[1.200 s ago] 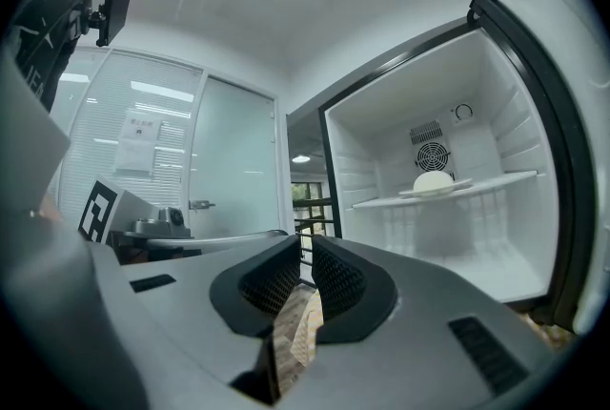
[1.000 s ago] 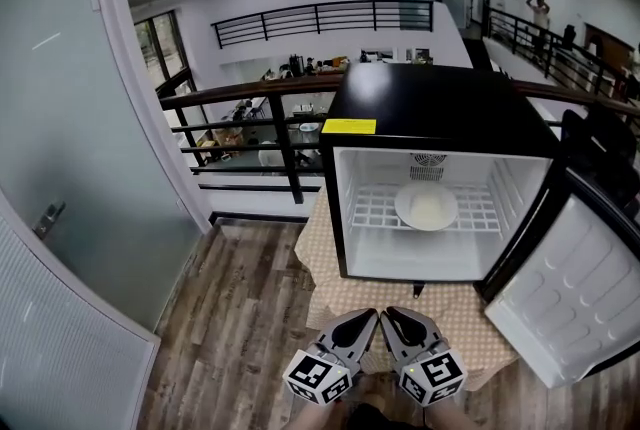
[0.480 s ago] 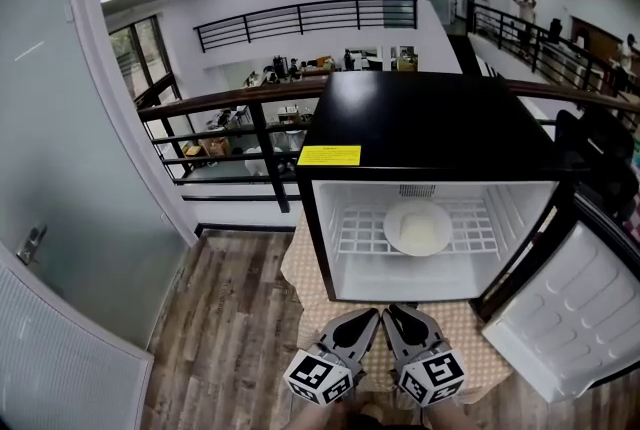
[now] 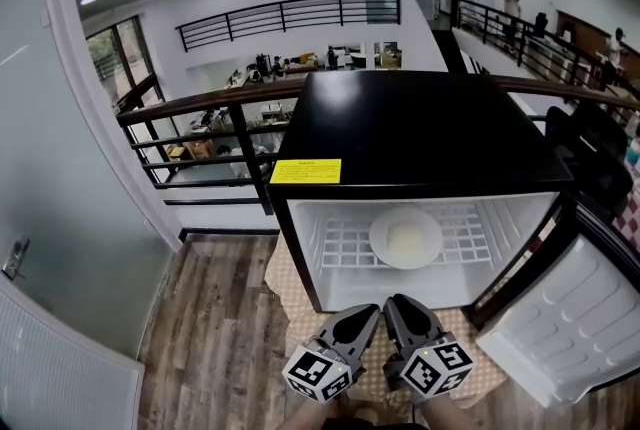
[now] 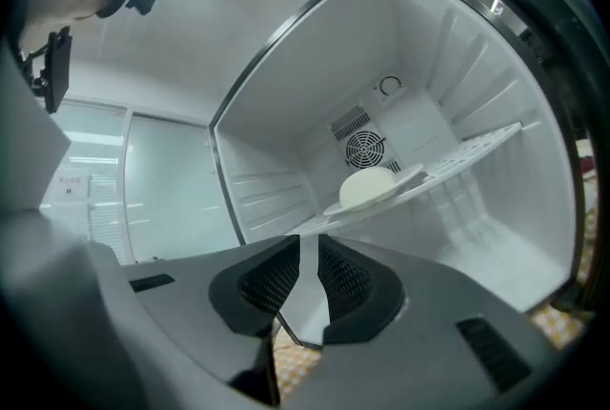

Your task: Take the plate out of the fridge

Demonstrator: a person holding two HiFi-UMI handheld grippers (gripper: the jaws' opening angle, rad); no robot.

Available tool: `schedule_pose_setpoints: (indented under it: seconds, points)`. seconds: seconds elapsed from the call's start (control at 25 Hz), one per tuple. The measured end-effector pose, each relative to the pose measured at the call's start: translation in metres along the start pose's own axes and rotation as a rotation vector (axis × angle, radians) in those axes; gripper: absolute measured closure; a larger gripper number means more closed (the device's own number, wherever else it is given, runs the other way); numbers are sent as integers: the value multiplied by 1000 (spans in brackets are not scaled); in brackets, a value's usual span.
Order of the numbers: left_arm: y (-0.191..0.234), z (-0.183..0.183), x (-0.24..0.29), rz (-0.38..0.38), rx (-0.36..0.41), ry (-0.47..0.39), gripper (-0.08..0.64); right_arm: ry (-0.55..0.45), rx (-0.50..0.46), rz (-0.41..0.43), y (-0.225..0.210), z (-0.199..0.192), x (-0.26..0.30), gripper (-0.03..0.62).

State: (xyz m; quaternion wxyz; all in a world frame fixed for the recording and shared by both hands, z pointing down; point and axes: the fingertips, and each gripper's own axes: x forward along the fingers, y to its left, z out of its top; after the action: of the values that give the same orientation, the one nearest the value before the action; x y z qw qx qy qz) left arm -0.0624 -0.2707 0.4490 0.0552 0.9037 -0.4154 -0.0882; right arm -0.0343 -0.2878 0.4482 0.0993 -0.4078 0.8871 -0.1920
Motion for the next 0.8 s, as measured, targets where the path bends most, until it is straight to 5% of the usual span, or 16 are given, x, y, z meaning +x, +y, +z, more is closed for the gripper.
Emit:
schedule_pose_setpoints:
  seconds: [0.8]
  points:
    - [5,-7,13,-128,-15,83,549,-175,650,-201,-67,36,21,463]
